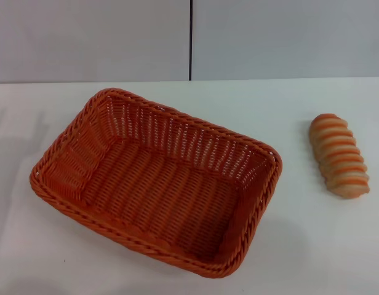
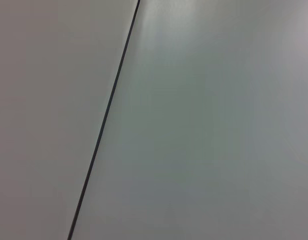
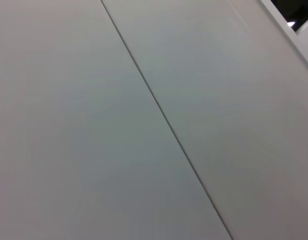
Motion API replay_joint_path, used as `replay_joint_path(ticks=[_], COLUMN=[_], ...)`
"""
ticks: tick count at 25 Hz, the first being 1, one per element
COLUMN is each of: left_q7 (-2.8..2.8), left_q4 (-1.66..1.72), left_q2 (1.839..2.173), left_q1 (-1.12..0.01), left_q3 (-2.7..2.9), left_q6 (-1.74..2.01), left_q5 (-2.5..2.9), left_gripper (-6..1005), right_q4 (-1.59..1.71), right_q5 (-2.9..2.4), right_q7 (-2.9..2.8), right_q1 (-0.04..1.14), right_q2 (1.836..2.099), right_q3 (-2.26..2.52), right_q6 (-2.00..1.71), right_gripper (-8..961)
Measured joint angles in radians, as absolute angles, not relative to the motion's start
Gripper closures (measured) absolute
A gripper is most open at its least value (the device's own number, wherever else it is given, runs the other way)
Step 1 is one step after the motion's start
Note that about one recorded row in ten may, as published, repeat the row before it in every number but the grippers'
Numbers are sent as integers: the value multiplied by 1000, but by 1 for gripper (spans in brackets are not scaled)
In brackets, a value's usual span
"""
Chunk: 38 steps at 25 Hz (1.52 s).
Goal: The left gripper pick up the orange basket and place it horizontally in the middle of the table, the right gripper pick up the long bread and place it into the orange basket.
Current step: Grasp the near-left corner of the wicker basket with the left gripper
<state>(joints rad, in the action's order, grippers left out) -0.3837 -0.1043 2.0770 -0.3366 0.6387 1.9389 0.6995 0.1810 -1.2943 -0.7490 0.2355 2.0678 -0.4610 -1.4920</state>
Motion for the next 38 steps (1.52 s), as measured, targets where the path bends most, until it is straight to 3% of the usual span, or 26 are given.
replay_joint_path(ticks=[19, 26, 27, 34, 35, 38], left_q7=[-428, -540, -788, -971, -1314, -1529], left_q4=[-116, -63, 168, 346, 690, 938], left_q2=[2078, 2061, 2033, 2014, 1966, 1962], left_q1=[-388, -392, -353, -331, -345, -374], left_q3=[598, 627, 702, 739, 755, 755], left_q6=[1890, 1867, 1772, 1702, 1627, 1582], left_q5=[702, 735, 797, 861, 1129, 1375], left_gripper=[171, 171, 171, 171, 171, 171], right_q4=[167, 169, 172, 175, 174, 174], right_q5=[-1189, -1194, -1194, -1197, -1197, -1198], right_q7=[-762, -805, -813, -821, -821, -822], right_q1=[287, 278, 277, 269, 268, 266], right_q2=[2069, 2069, 2069, 2067, 2067, 2066], right_q3=[-552, -541, -541, -537, -533, -520], right_q6=[-1502, -1498, -1496, -1493, -1493, -1492], right_gripper=[119, 119, 119, 119, 120, 120])
